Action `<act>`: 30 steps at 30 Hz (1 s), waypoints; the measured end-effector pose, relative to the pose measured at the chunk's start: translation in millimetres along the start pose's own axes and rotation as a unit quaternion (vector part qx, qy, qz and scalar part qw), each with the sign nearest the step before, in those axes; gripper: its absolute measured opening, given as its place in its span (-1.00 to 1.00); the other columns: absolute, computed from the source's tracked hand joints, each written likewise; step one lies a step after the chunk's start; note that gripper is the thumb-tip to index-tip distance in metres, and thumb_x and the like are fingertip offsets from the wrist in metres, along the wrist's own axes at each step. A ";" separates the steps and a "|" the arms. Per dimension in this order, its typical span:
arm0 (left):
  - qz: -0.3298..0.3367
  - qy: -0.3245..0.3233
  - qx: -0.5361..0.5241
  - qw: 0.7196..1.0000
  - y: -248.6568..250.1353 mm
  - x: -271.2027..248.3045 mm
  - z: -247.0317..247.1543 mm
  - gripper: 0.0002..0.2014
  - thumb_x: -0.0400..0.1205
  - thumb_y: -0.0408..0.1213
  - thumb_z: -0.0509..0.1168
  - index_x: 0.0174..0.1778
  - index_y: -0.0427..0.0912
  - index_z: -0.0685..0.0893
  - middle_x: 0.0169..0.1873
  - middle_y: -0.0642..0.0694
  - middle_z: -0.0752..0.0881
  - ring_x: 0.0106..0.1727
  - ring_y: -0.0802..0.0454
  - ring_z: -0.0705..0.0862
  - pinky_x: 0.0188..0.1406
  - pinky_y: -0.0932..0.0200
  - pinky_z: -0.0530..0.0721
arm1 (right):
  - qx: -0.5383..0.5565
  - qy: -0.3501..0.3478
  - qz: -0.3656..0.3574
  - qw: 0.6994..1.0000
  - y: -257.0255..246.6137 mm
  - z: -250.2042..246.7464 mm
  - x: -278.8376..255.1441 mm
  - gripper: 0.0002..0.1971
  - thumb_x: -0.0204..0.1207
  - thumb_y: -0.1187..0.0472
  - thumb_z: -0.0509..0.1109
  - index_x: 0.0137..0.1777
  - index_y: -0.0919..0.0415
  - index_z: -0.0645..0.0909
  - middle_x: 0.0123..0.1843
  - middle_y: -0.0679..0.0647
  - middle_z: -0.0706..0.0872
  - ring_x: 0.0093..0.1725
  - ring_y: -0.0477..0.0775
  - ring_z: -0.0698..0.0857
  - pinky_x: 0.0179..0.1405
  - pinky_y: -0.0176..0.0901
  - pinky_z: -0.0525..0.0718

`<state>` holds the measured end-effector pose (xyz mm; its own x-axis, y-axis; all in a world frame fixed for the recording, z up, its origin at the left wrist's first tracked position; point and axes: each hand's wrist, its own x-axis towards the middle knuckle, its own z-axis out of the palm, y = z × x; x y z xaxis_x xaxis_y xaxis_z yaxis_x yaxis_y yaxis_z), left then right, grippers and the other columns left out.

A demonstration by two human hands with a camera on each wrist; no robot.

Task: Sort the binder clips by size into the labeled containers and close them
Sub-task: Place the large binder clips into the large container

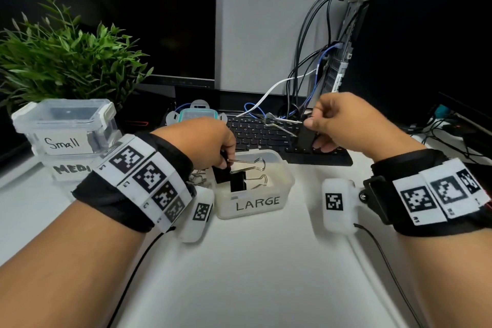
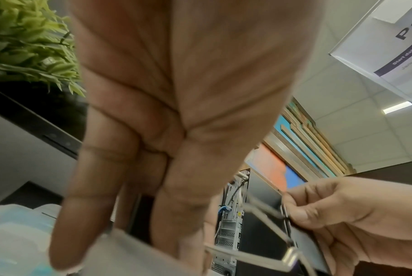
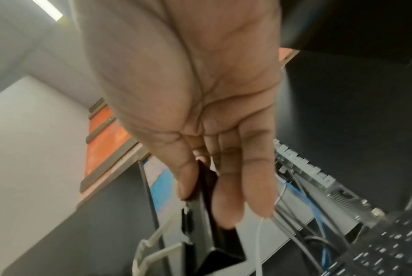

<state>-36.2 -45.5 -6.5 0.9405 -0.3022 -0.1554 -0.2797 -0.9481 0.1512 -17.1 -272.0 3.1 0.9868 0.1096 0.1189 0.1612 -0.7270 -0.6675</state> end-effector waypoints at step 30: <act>0.061 0.141 -0.135 0.979 29.7 -0.1 10.9 -0.83 0.50 -0.10 0.46 -0.15 -0.02 0.60 -0.29 0.10 0.64 -0.23 0.14 0.59 -0.23 0.29 0.53 | -0.082 -0.167 -0.072 0.980 -22.6 19.6 -15.4 -0.94 0.50 0.21 0.47 -0.17 0.19 0.72 -0.38 0.01 0.76 -0.45 -0.13 0.66 -0.42 -0.31 0.67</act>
<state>-46.7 -74.7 -12.7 0.9298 -0.3361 0.1503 -0.3679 -0.8347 0.4098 -35.6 -244.0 1.9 0.9075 0.4154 -0.0620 0.3224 -0.7838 -0.5308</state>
